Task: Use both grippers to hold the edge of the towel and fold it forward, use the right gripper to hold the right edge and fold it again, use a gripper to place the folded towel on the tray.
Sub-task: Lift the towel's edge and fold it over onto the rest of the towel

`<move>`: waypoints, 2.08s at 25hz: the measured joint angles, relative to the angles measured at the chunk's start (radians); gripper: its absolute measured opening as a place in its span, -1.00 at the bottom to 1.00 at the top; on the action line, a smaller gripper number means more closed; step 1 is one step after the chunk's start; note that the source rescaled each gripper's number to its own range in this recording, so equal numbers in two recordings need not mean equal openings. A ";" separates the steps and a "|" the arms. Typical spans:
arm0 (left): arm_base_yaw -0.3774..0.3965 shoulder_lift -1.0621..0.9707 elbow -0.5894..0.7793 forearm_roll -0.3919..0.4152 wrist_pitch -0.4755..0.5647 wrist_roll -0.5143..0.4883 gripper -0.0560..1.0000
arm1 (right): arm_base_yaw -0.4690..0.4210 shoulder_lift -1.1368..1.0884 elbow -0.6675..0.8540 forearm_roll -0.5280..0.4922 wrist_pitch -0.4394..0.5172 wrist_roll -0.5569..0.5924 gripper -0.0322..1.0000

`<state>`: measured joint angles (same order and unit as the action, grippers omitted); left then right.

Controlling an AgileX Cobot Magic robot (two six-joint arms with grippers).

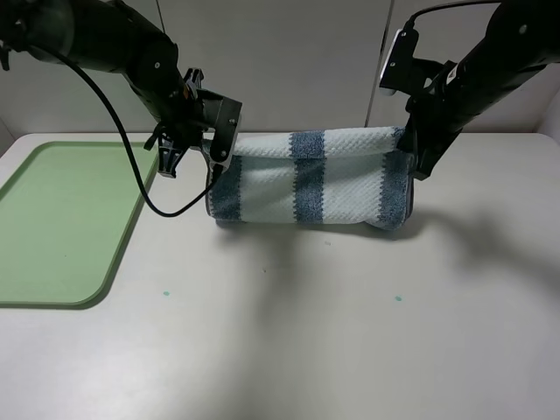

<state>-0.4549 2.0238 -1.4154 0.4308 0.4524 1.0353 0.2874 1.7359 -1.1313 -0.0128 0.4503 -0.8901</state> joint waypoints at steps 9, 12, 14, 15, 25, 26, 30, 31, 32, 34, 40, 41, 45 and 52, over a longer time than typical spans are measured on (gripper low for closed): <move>0.022 0.001 0.000 0.000 -0.074 -0.004 -0.89 | -0.005 0.070 0.000 0.004 -0.057 0.000 -0.94; 0.029 0.001 0.000 0.000 -0.098 -0.004 -0.89 | -0.005 0.087 0.000 0.004 -0.080 0.000 -0.94; 0.032 0.001 0.000 0.000 -0.105 -0.004 -0.89 | -0.005 0.100 0.000 0.004 -0.085 0.000 -0.94; 0.032 0.001 0.000 0.000 -0.109 -0.004 -0.89 | -0.005 0.105 0.000 0.004 -0.087 0.000 -0.94; 0.035 0.002 0.000 0.000 -0.149 -0.004 -0.89 | -0.005 0.116 0.000 0.004 -0.111 0.000 -0.94; 0.035 0.002 0.000 0.000 -0.150 -0.004 -0.89 | -0.005 0.116 0.000 0.004 -0.111 0.000 -0.94; 0.035 0.002 0.000 0.000 -0.150 -0.004 -0.89 | -0.005 0.116 0.000 0.004 -0.112 0.000 -0.94; 0.035 0.003 0.000 0.000 -0.150 -0.004 -0.88 | -0.005 0.116 0.000 0.007 -0.111 0.000 -0.92; 0.035 0.003 0.000 0.000 -0.151 -0.004 -0.86 | -0.005 0.116 0.000 0.013 -0.109 0.000 -0.88; 0.035 0.003 0.000 0.000 -0.151 -0.004 -0.77 | -0.005 0.116 0.000 0.013 -0.108 0.000 -0.60; 0.035 0.003 0.000 0.001 -0.153 -0.017 -0.01 | -0.005 0.116 0.000 0.023 -0.148 0.060 0.83; 0.035 0.003 0.000 0.001 -0.163 -0.031 0.18 | -0.005 0.116 0.000 0.023 -0.159 0.081 0.90; 0.035 0.003 0.000 0.001 -0.223 -0.066 0.78 | -0.005 0.116 0.000 0.024 -0.184 0.120 0.98; 0.035 0.003 0.000 -0.003 -0.250 -0.108 0.99 | -0.005 0.116 0.000 0.025 -0.184 0.127 1.00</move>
<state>-0.4203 2.0267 -1.4154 0.4277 0.2022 0.9275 0.2819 1.8514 -1.1313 0.0123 0.2659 -0.7630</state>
